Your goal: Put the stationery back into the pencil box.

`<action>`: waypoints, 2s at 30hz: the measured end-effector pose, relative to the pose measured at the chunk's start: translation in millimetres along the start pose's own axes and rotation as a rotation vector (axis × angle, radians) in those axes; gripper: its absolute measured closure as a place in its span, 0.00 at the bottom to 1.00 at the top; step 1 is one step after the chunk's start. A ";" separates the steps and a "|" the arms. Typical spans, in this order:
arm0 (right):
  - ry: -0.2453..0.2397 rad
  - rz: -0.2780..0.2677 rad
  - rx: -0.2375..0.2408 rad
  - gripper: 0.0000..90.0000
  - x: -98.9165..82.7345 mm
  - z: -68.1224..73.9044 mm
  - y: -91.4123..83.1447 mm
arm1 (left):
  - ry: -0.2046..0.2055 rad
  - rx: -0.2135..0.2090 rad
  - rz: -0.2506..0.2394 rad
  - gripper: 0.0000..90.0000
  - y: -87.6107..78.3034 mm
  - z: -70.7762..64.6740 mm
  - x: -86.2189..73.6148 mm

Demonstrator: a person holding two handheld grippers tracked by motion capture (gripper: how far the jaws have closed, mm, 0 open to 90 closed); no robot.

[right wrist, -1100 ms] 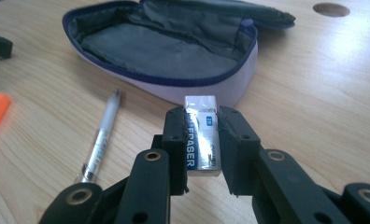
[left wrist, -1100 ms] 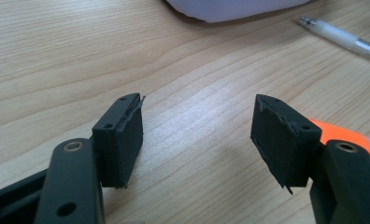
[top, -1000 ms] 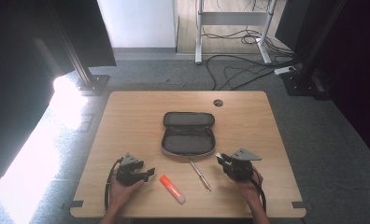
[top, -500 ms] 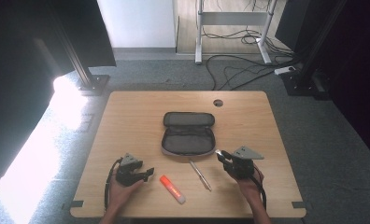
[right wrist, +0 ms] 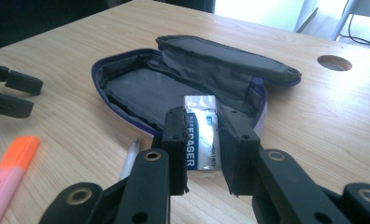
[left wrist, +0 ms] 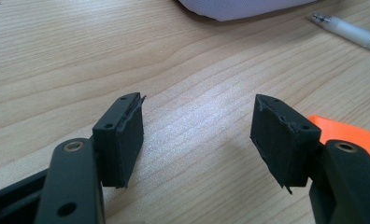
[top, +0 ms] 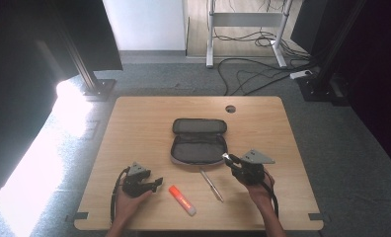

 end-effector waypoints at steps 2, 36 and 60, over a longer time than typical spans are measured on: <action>0.001 -0.009 0.005 0.81 3.7 0.4 0.3 | 0.001 0.001 0.001 0.39 -0.1 -0.1 0.0; -0.005 0.026 0.040 0.81 35.7 4.2 53.4 | 0.009 0.014 0.005 0.38 0.2 -1.9 -0.4; 0.016 0.154 0.007 0.81 21.1 -12.9 105.5 | 0.015 0.017 0.008 0.38 0.1 -2.5 -0.6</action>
Point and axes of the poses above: each handheld gripper's, and its own axes: y roughly forward along the jaws, x roughly out of its top, z roughly to its left, the point moved 4 cm from there along y, roughly forward along the jaws, and after that the axes turned 4 degrees about z, right-handed, at the moved point
